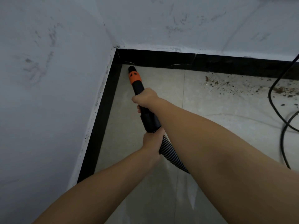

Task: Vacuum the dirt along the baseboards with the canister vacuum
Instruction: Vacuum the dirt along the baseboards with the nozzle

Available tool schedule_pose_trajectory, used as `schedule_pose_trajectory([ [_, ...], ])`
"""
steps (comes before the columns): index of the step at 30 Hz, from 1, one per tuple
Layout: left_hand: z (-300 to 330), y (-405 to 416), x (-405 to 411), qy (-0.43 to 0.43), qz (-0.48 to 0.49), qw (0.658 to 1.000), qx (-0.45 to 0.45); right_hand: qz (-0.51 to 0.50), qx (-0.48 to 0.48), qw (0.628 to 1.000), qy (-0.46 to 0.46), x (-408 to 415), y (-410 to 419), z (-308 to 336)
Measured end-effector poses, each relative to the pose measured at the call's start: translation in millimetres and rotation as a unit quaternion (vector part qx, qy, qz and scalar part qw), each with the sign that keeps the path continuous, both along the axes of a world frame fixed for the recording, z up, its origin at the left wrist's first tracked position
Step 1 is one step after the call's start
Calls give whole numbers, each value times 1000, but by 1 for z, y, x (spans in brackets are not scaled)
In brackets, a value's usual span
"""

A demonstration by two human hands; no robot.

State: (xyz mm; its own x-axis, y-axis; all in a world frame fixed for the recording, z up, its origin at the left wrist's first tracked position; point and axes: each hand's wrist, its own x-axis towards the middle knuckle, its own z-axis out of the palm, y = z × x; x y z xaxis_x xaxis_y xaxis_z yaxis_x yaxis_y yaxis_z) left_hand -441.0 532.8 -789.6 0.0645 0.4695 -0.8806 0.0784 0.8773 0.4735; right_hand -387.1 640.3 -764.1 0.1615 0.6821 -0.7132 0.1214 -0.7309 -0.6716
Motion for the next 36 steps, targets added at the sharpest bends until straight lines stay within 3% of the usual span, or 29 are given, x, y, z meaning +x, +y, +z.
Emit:
schedule_pose_trajectory([
  [4,1,-13,3,-9,-20,999,-23,9,-7,1000,-16,4,-16,0],
  [12,17,-80,44,-7,-143,988,-59,-122,-28,992,-24,71,-99,-1],
  [22,43,-145,101,-10,-268,963,-38,-262,-46,964,14,155,-191,20],
  [30,40,-197,155,-43,-256,965,-27,-318,-48,947,-18,211,-244,20],
  [36,38,-206,155,-41,-165,985,-13,-226,-52,973,-2,198,-231,22],
])
